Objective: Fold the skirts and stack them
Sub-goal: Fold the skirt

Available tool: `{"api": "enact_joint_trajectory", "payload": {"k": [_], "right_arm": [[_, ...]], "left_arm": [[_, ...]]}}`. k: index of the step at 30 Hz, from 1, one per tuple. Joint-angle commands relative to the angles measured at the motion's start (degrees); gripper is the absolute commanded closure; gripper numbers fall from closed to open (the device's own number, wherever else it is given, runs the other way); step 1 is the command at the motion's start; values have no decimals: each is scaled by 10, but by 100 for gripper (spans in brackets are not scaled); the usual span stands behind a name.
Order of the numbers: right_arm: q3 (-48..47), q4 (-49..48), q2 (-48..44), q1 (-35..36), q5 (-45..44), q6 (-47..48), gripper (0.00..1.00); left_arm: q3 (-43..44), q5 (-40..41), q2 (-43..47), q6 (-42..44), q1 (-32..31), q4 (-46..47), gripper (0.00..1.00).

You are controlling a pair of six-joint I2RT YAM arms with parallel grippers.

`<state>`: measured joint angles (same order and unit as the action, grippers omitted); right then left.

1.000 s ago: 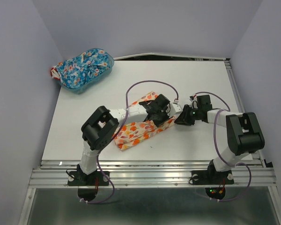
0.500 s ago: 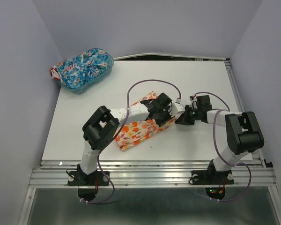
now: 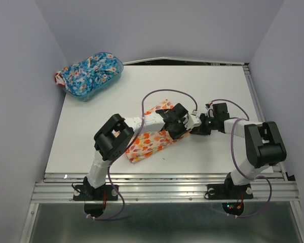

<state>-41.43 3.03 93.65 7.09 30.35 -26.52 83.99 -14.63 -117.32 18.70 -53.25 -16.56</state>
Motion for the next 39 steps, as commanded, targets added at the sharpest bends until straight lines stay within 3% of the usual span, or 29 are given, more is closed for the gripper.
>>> {"api": "enact_joint_trajectory", "payload": {"k": [1, 5, 10, 11, 15, 22, 28, 32, 33, 39], "right_arm": [[-7, 48, -22, -9, -29, 36, 87], [-26, 89, -19, -20, -38, 65, 86], [-82, 148, -21, -32, -44, 122, 77], [-91, 164, -32, -32, -44, 132, 65], [-138, 214, -57, -32, -28, 147, 41], [-124, 262, -37, -32, 40, 140, 36], [-97, 213, 28, -32, 116, 111, 30], [-110, 180, 58, -32, 103, 110, 46], [-125, 175, 65, -32, 87, 109, 57], [-198, 151, 115, -32, 32, 113, 87]], "left_arm": [[17, 5, 15, -8, -4, -4, 70], [38, 6, 45, -7, 4, -20, 62], [25, -24, 140, 2, 16, -41, 57], [17, -27, 156, -2, 17, -45, 56], [-44, -29, 228, -19, 53, -63, 58], [-158, -15, 293, -8, 225, -68, 60], [-169, -4, 293, 5, 325, -71, 58], [-194, 7, 291, 14, 349, -61, 59], [-209, 16, 290, 20, 352, -53, 59], [-256, 22, 277, 56, 359, -44, 67]]}}
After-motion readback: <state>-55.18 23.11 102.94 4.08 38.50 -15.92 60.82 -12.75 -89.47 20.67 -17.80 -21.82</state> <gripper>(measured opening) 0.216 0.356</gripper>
